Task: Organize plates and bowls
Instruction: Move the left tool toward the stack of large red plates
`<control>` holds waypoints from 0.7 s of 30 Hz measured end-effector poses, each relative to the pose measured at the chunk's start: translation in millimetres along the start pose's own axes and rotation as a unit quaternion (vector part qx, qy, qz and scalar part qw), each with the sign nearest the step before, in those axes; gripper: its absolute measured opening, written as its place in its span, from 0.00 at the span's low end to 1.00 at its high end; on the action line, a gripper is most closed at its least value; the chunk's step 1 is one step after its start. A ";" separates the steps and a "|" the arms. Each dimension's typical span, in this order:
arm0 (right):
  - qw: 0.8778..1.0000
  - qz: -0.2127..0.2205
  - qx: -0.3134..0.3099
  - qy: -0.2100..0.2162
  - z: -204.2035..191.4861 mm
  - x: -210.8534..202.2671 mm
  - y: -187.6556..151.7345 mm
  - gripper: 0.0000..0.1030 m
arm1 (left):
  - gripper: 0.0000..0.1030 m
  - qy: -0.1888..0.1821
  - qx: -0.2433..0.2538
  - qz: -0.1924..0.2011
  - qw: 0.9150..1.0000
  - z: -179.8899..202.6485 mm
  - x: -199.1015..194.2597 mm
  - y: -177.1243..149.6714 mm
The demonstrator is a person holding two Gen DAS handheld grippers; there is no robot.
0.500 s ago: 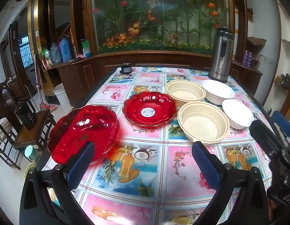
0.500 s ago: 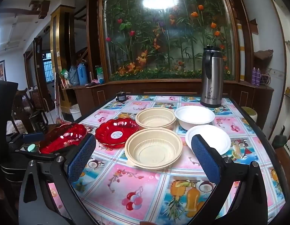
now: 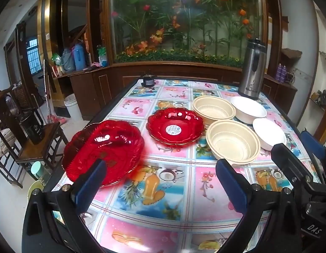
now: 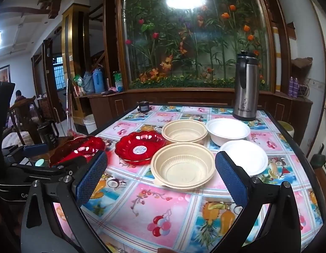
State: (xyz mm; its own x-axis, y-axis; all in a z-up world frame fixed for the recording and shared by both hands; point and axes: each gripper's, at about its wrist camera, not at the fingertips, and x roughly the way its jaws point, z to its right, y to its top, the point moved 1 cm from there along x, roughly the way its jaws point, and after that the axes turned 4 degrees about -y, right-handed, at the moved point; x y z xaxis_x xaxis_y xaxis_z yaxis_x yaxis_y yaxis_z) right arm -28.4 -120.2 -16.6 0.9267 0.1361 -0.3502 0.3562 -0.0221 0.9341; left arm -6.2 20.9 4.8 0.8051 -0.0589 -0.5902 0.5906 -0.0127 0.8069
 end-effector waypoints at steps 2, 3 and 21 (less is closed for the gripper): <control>1.000 0.001 -0.003 0.002 -4.7 0.3 0.3 1.00 | 1.00 0.001 -0.005 -0.003 1.000 -4.1 1.4 0.2; 1.000 0.001 -0.004 0.003 -6.8 0.7 -0.2 1.00 | 1.00 0.003 -0.007 -0.003 1.000 -6.0 1.1 0.1; 0.998 -0.025 -0.023 0.053 -50.7 19.9 -4.6 1.00 | 1.00 0.039 -0.040 -0.009 0.998 -55.3 2.6 -11.7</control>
State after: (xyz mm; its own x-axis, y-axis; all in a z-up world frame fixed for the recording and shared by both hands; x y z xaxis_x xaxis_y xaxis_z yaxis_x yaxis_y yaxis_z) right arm -17.6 -67.1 -24.3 0.8894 0.2397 -0.3892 0.3931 0.0331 0.9189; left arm -7.9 76.1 -7.6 0.7946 0.0191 -0.6068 0.6045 0.0672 0.7938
